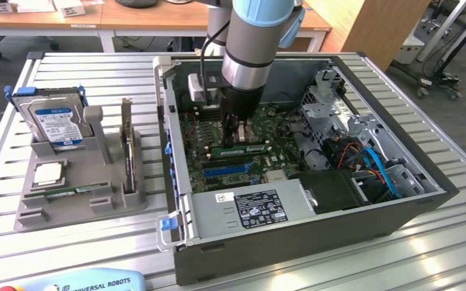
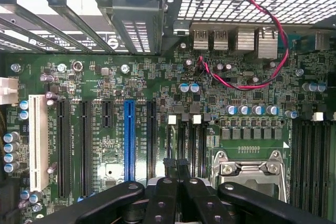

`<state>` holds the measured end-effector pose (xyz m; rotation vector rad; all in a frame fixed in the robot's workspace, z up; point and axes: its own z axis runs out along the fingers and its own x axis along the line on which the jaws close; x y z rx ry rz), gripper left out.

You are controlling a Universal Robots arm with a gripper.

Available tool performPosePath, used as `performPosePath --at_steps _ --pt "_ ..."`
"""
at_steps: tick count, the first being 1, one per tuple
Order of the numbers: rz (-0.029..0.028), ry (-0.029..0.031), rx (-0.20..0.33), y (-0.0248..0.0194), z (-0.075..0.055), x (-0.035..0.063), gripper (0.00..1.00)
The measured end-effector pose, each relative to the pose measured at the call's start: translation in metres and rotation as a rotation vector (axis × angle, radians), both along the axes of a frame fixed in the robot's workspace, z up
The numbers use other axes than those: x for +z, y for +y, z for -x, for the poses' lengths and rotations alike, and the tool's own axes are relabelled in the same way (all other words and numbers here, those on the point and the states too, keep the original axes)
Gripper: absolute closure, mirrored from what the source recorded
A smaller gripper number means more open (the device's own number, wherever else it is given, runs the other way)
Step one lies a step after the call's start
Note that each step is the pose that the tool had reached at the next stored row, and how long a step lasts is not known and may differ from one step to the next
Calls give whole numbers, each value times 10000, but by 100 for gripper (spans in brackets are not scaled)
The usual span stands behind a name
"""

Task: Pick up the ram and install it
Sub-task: 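Press down the ram until it locks into place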

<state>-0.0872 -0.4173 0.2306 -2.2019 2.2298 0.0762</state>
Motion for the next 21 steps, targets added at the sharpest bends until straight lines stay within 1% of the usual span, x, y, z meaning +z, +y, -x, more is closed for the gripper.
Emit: performPosePath --at_steps 21 --pt "2 -12 0 -1 0 -51 90"
